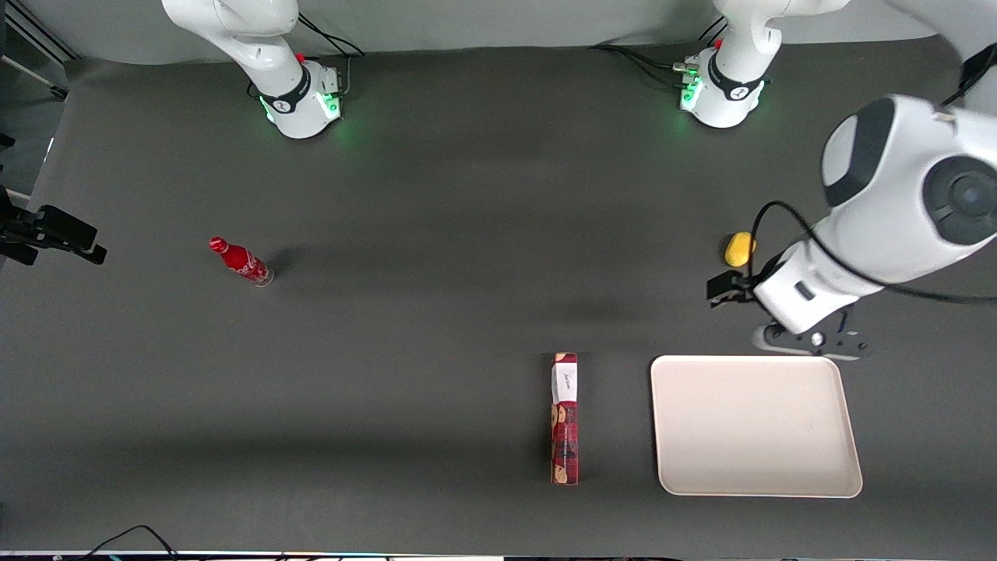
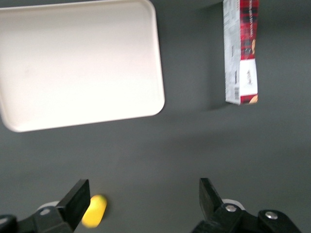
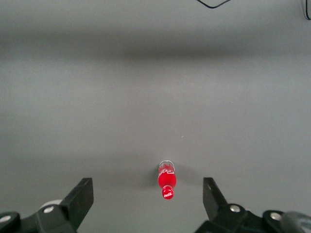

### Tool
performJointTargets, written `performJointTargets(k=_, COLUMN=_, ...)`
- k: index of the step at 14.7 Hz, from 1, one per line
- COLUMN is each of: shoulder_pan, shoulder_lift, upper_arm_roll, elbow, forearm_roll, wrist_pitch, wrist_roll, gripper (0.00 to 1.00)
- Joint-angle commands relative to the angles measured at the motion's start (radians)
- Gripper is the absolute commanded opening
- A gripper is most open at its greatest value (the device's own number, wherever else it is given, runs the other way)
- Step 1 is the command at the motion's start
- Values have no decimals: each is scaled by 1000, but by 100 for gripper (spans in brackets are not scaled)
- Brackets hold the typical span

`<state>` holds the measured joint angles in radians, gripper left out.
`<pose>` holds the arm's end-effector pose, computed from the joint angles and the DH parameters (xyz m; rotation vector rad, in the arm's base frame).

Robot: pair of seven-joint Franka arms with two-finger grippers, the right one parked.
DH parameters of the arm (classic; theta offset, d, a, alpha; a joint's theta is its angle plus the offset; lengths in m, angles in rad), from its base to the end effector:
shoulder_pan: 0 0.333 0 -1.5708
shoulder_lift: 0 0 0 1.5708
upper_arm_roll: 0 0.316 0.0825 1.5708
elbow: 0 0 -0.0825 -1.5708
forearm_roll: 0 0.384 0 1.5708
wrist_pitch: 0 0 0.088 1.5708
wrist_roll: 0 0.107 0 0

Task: Place red cookie box on tray
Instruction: 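Move the open left gripper over the red plaid cookie box, then lower the left gripper and close it on the cookie box's end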

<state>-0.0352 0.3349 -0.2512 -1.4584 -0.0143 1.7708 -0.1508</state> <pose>0.6374 -0.1658 0.4971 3.0448 -0.1826 -0.0499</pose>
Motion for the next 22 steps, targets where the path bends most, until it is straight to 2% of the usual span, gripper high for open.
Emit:
performJointTargets(k=1, shoulder_pan=-38, shoulder_lift=100, upper_arm_roll=-10, elbow=30, forearm_roll=10, wrist_pitch=102, wrist_roll=-36, gripper=100)
performJointTargets(k=7, shoulder_pan=-141, shoulder_lift=249, upper_arm_roll=-39, elbow=52, forearm_roll=54, wrist_pitch=252, wrist_roll=-243, gripper=100)
performJointTargets(k=10, shoulder_pan=-190, shoulder_lift=340, upper_arm_roll=-40, elbow=136, forearm_roll=108, wrist_pitch=252, wrist_roll=-332, gripper=100)
performJointTargets(k=12, shoulder_pan=-207, shoulder_lift=404, upper_arm_roll=-39, elbow=185, forearm_roll=125, wrist_pitch=268, wrist_roll=-343, gripper=100)
performJointTargets(k=22, shoulder_pan=-259, shoulder_lift=556, upper_arm_roll=-34, elbow=207, forearm_roll=174, wrist_pitch=611, wrist_roll=-345, gripper=100)
